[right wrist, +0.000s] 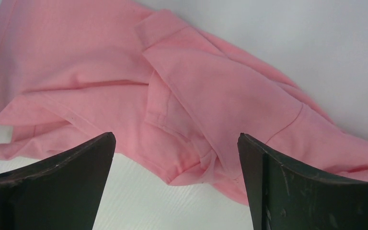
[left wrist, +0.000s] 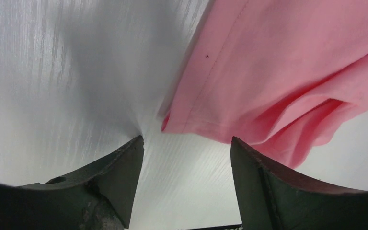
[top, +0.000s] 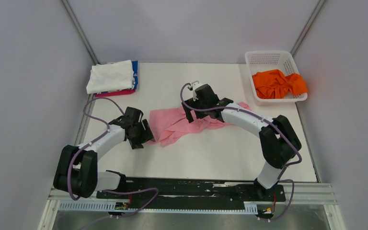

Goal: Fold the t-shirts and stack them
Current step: Flatten out the tshirt

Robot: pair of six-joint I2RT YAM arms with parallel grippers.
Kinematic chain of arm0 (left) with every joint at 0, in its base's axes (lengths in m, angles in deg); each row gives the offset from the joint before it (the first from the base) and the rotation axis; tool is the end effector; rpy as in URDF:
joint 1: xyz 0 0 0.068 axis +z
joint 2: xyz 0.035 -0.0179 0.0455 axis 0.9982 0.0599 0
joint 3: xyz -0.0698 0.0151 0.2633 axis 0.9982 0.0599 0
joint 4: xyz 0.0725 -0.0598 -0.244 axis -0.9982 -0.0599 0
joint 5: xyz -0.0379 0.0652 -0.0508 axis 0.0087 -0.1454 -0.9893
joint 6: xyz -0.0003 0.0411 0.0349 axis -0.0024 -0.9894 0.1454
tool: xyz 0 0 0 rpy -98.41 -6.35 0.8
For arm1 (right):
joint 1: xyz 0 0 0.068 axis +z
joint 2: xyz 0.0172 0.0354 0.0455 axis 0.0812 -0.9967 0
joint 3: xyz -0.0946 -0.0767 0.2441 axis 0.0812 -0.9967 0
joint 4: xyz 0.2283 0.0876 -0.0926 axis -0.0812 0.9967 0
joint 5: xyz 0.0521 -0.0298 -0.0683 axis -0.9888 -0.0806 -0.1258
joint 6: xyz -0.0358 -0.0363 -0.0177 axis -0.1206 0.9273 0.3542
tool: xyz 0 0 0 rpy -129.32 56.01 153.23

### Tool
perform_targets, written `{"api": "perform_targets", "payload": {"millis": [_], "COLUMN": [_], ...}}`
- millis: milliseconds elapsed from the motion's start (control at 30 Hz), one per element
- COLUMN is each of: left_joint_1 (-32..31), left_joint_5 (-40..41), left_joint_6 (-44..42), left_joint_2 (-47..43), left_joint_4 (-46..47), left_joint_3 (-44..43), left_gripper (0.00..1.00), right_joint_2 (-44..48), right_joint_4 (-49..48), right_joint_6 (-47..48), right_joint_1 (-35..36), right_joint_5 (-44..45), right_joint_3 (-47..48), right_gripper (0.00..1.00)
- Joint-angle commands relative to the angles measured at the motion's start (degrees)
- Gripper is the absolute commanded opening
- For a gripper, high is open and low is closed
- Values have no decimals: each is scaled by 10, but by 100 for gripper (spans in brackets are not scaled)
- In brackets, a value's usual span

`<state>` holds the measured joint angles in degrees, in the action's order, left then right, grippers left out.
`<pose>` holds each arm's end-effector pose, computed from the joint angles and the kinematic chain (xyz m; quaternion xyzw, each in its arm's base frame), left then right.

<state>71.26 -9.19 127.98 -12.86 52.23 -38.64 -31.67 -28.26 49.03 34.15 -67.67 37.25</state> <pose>0.2060 -0.0601 0.1627 -0.2327 0.9523 -0.1367 0.1426 0.2945 0.2356 0.2220 -0.2627 0.8988 0.1221 0.3289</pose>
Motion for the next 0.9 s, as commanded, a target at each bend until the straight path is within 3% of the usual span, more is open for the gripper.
{"api": "perform_targets", "payload": {"millis": [0,467,667,767,867], "left_joint_1": [-10,-59,-60,-60,-60], "left_joint_5": [41,145,150,154,155], "left_joint_6": [19,38,28,24,12], "left_joint_2": [53,173,196,201,197], "left_joint_4": [21,-32,-33,-32,-27], "left_joint_3": [-21,-107,-130,-133,-134], "left_gripper": [72,44,24,1,0], "right_joint_2": [4,20,24,21,12], "right_joint_4": [-16,-19,-23,-25,-25], "right_joint_6": [3,-8,-8,-6,-4], "right_joint_1": [-3,-3,-4,-3,-3], "right_joint_5": [-4,34,37,33,21], "right_joint_3": [25,-17,-21,-17,-6], "right_gripper": [100,100,100,100,100]}}
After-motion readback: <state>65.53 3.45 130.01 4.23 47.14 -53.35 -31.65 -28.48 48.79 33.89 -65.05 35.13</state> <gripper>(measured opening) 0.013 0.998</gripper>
